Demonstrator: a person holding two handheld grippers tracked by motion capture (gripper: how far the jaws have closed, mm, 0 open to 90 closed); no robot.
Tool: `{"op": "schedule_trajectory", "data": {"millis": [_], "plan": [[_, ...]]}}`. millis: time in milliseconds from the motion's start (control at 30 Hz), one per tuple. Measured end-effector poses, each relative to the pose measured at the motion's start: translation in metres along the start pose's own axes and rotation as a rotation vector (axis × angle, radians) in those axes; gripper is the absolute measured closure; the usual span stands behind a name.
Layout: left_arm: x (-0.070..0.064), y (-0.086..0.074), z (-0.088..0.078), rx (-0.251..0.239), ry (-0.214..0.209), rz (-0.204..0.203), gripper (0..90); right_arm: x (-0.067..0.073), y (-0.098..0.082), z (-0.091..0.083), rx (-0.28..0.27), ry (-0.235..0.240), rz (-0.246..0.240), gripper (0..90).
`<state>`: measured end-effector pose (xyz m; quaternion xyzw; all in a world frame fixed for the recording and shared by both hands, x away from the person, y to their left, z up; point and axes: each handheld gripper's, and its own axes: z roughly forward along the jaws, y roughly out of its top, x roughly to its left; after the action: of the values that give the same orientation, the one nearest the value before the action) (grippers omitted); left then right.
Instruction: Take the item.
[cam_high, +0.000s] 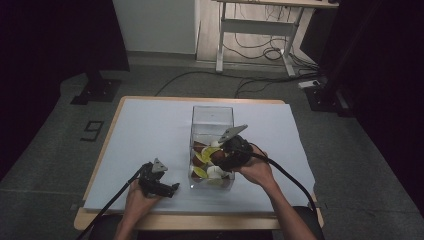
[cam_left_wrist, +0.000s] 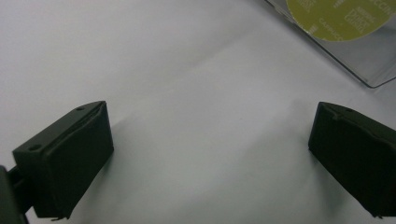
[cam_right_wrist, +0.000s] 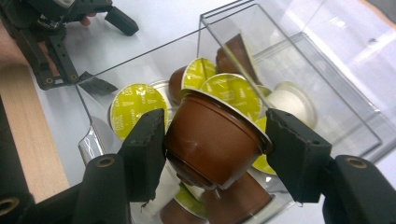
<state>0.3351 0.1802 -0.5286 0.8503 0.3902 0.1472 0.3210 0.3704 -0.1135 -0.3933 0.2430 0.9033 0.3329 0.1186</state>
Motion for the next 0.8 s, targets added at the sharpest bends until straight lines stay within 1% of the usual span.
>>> {"op": "schedule_trajectory", "data": {"millis": [400,800], "plan": [[0.0,0.0,0.0,0.0,0.0,0.0,0.0,-0.01,-0.006,-0.019,-0.009,-0.037,0.031,39.6],[0.0,0.0,0.0,0.0,0.0,0.0,0.0,-0.023,-0.02,-0.034,-0.01,-0.078,0.063,39.6]]}}
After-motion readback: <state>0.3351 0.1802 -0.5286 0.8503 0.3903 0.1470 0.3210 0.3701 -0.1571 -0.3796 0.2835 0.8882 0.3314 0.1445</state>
